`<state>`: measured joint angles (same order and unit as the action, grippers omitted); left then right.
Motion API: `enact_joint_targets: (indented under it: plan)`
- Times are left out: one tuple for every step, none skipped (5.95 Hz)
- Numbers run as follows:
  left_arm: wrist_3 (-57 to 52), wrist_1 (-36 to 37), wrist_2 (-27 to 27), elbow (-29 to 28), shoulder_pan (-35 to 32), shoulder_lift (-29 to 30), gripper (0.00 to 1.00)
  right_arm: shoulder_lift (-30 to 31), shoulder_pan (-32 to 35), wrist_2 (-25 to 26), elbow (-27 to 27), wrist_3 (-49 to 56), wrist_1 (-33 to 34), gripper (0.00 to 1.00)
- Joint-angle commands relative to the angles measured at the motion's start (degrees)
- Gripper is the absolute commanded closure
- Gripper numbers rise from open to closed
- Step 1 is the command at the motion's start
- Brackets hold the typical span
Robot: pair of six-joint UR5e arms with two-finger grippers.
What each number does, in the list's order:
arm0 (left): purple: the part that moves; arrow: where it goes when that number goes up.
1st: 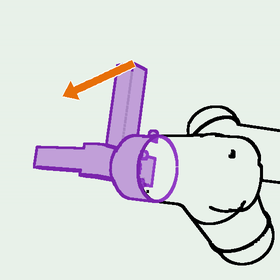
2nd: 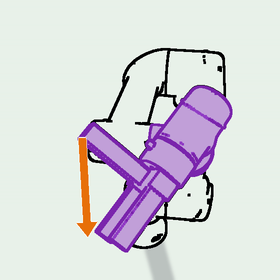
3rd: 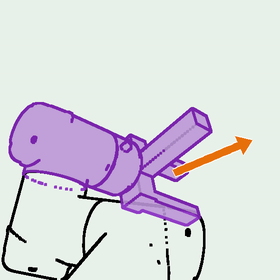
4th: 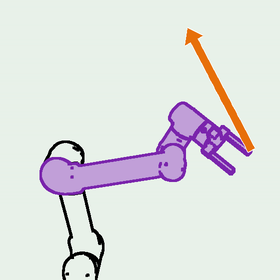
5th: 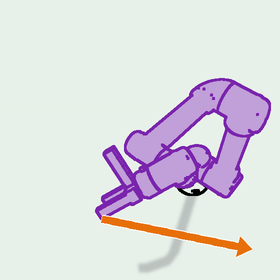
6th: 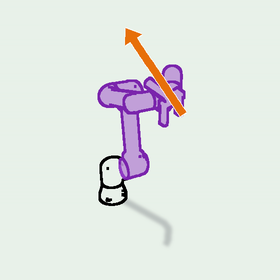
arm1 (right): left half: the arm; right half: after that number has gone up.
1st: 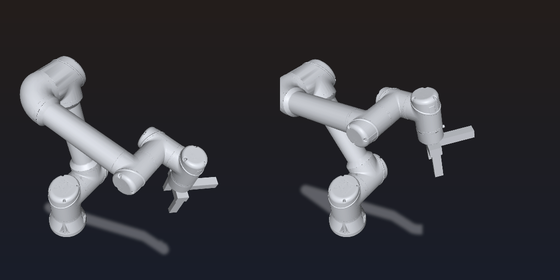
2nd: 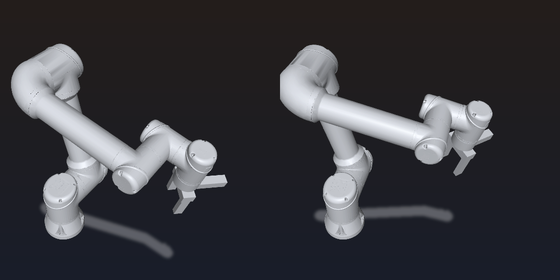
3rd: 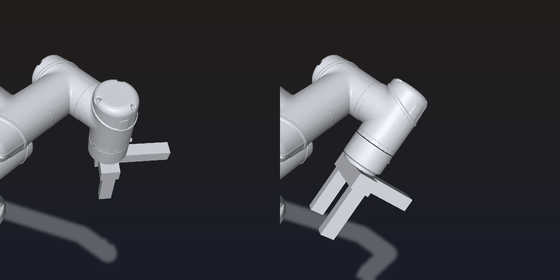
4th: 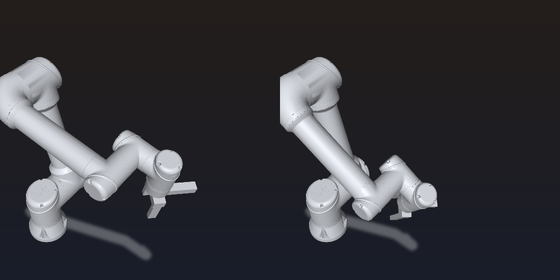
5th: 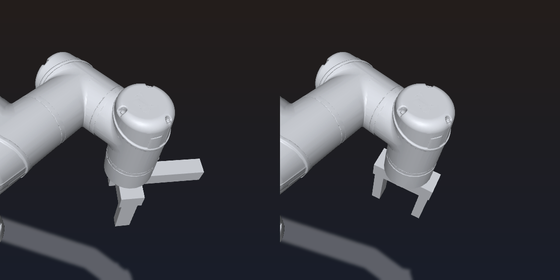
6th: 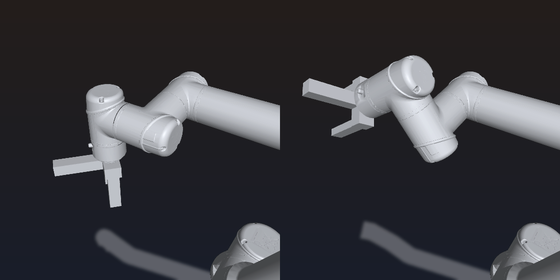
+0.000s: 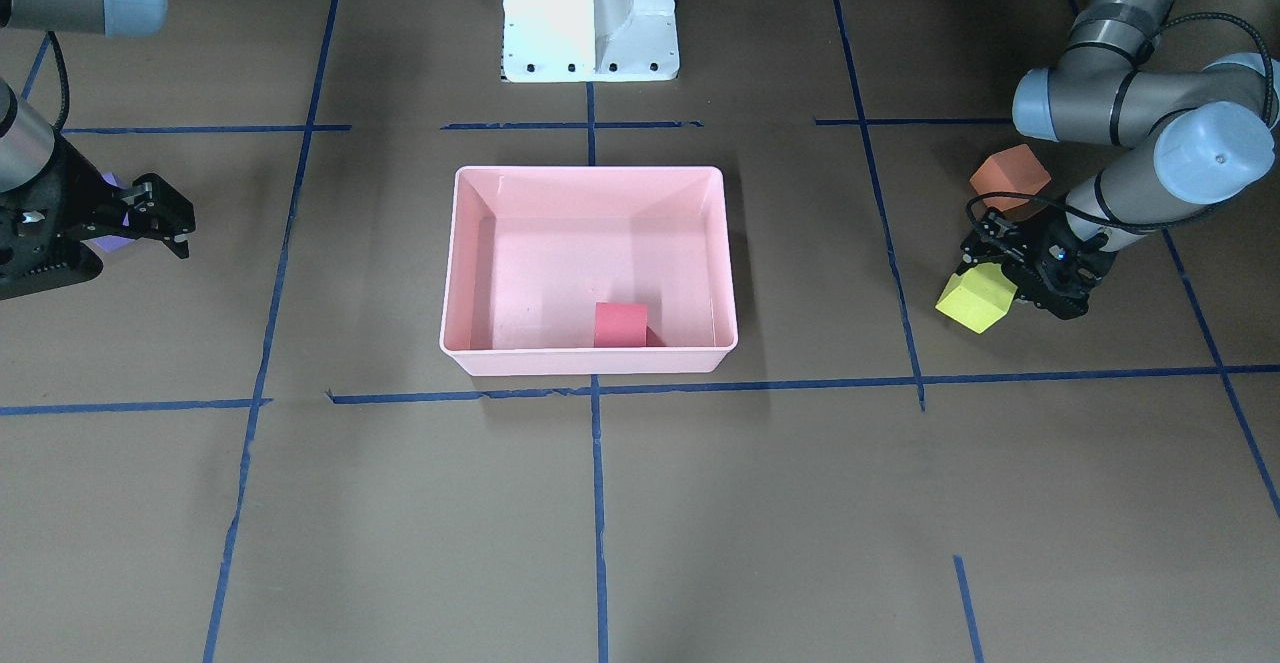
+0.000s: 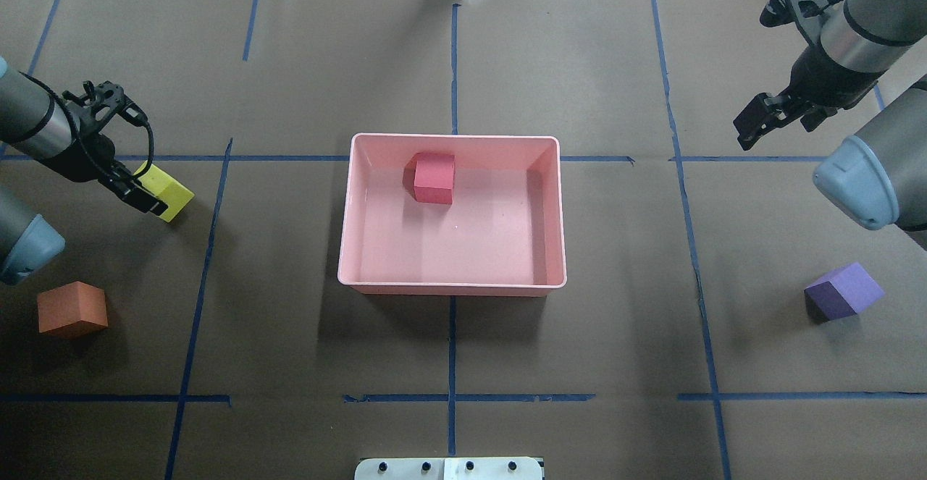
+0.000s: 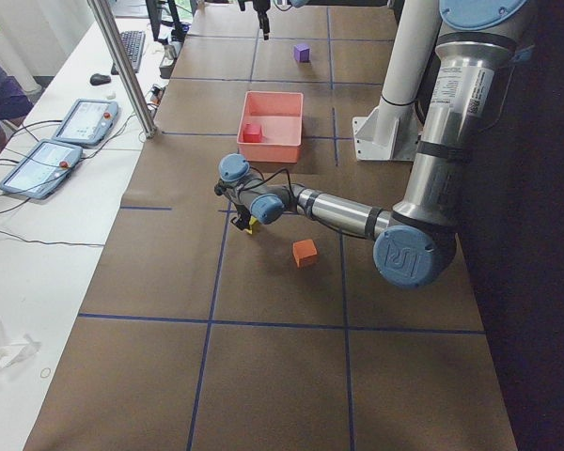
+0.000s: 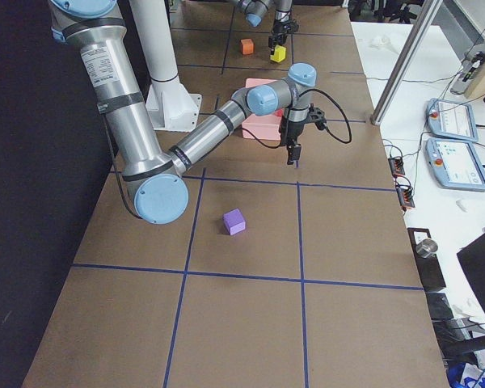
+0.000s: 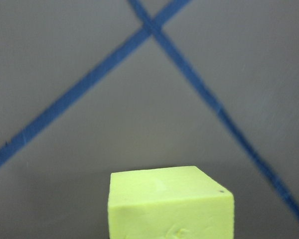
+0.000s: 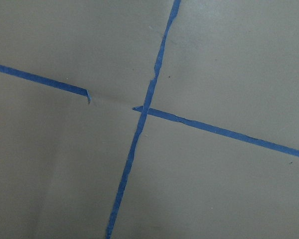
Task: Place blocks into pink bin with both arms
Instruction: 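Grasp the yellow cube with the left gripper while the right arm withdraws, then carry the yellow cube with the left gripper into the bin and release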
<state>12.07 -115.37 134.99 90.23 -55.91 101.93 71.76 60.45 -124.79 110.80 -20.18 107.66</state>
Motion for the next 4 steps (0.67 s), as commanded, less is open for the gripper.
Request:
enact_joint_targets:
  plan:
    - [17.01,0.32,-0.08,4.32,-0.34,4.65,0.51,4.94,1.59,-0.18,4.31,4.32,-0.26,0.0]
    - [25.73,3.02,-0.17,6.34,0.01,8.51,0.5,8.53,3.43,-1.49,6.08,9.66,-0.35,0.0]
    - [31.73,12.0,-0.69,10.54,0.36,13.68,0.46,13.27,4.67,-2.81,6.88,13.46,-4.53,0.0]
    - [36.4,23.58,-5.31,16.24,5.33,19.39,0.46,22.02,4.68,-3.43,6.71,13.5,-16.57,0.0]
